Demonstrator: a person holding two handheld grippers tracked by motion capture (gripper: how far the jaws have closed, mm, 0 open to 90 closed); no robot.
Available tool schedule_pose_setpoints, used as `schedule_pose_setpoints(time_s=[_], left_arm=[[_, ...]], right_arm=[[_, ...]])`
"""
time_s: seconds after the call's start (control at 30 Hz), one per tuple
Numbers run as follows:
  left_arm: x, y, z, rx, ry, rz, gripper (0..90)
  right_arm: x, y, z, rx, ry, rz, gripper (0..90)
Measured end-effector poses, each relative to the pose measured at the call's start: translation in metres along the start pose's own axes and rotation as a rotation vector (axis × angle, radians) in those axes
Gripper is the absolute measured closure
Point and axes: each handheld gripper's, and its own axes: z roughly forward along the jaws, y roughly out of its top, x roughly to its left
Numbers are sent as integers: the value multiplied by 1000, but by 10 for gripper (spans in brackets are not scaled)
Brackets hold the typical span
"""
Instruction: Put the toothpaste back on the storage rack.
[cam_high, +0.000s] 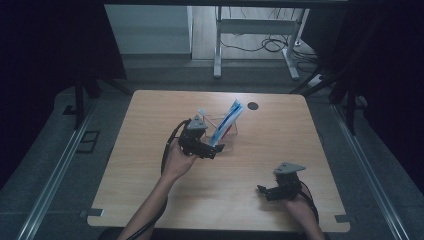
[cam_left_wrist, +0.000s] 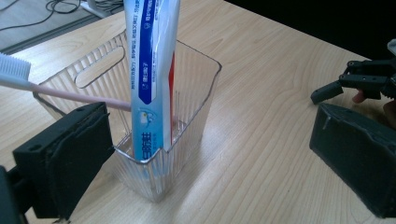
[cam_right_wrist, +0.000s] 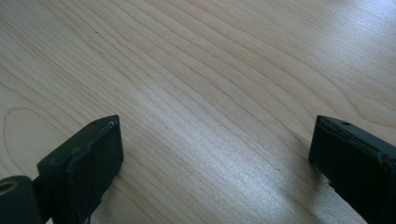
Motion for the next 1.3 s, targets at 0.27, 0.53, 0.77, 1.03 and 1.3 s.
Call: schedule_pose_setpoints(time_s=[0.27,0.53,0.77,1.03,1.3], left_arm=[[-3,-9,-6,15,22,13,0],[-4,-19,-13,32,42,6,0],[-5,-25,-23,35,58,2,0],[-5,-34,-34,36,69,-4,0],[-4,-45,-43,45,83,-16,0]], right_arm=[[0,0,0,-1,0,-1,29],[0,0,0,-1,-1,-1,29],[0,0,0,-1,0,1,29],[0,0,0,-1,0,1,29],[0,0,0,0,1,6,29]])
